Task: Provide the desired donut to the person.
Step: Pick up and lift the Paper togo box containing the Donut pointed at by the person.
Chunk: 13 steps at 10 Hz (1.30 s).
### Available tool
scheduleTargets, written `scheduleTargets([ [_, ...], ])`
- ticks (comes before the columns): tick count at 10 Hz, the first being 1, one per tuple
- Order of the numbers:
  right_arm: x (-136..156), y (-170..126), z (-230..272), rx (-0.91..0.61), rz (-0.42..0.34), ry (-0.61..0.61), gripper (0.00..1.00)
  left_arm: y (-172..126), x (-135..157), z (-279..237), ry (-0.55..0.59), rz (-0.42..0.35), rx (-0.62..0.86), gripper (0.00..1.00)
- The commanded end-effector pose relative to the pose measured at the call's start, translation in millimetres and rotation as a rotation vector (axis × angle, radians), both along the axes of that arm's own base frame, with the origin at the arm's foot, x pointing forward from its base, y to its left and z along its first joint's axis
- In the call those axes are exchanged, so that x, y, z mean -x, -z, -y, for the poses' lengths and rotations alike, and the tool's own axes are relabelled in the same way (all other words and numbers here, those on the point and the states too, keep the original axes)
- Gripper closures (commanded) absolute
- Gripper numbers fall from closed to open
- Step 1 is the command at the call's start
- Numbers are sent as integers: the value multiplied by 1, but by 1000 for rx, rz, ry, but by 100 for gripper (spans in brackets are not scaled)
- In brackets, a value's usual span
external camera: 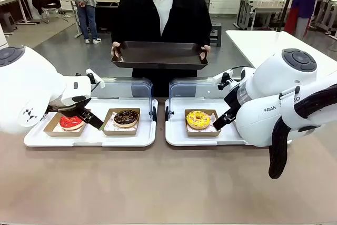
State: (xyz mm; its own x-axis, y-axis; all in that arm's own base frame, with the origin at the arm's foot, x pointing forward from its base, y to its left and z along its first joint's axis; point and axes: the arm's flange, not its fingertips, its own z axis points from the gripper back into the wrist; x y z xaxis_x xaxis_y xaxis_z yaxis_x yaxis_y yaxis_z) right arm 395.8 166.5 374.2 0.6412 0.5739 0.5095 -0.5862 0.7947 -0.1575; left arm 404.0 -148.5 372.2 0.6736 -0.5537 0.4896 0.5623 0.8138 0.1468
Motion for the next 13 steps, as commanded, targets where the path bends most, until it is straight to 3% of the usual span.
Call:
scheduleTargets([
  [1,0,0,0,0,0,-1,0,0,0,0,0,0,0,0],
  [9,0,0,0,0,0,0,0,0,0,0,0,0,0,0],
  [13,59,-92,49,-3,66,-57,0,-99,36,-54,123,20,32,0],
])
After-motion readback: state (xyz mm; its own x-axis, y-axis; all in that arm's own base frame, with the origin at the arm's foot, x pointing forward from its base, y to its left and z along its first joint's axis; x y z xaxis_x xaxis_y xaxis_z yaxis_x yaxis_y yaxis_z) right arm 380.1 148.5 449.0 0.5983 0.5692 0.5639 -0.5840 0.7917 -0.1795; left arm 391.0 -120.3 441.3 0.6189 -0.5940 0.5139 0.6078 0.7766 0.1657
